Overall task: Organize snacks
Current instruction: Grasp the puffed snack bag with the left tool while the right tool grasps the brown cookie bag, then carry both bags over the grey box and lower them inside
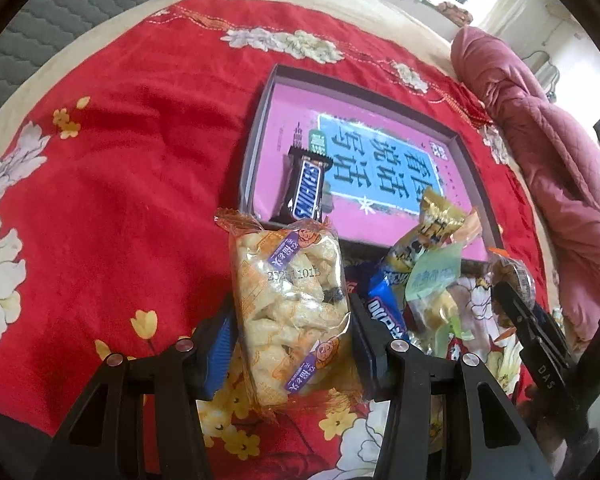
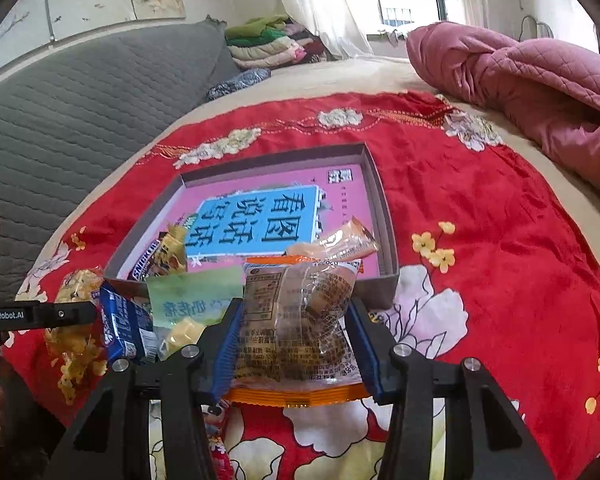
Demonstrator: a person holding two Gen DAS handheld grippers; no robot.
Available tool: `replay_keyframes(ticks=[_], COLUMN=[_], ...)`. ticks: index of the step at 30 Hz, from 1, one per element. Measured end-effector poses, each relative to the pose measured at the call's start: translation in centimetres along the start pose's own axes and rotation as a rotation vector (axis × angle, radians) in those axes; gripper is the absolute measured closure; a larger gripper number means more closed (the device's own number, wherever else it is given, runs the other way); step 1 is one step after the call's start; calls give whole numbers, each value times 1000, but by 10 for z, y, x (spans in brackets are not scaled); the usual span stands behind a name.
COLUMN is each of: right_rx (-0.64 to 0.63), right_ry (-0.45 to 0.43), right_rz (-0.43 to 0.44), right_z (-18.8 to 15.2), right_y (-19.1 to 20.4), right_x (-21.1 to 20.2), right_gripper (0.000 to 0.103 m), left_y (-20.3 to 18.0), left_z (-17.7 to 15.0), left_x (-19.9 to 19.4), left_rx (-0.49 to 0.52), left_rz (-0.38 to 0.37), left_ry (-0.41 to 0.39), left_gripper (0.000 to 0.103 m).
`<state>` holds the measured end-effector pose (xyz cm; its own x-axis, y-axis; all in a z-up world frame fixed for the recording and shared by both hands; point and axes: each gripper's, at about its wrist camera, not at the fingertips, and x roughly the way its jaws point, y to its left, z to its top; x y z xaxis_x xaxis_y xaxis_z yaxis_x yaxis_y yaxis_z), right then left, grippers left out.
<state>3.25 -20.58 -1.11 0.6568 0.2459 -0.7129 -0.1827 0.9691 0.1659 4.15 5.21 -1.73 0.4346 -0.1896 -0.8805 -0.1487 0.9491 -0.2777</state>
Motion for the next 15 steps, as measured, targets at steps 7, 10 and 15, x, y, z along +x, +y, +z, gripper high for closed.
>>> replay_keyframes(ticks=[7,10,15], right_rx=[-6,-1,3], right_ry=[-31,-43,-69], right_rz=[-2,-7,-17], right_z=[4,6,9], right_y=[1,0,-1], right_x=[-4,-5,-7], right_gripper=[53,53,53], left_y=[-2,-6,-9], left_z=[2,5,9], left_x=[-4,-5,-8], left_rx=[7,14,20], left_rz=[4,6,8], left_ry=[-17,-26,-43], left_gripper=[50,50,50])
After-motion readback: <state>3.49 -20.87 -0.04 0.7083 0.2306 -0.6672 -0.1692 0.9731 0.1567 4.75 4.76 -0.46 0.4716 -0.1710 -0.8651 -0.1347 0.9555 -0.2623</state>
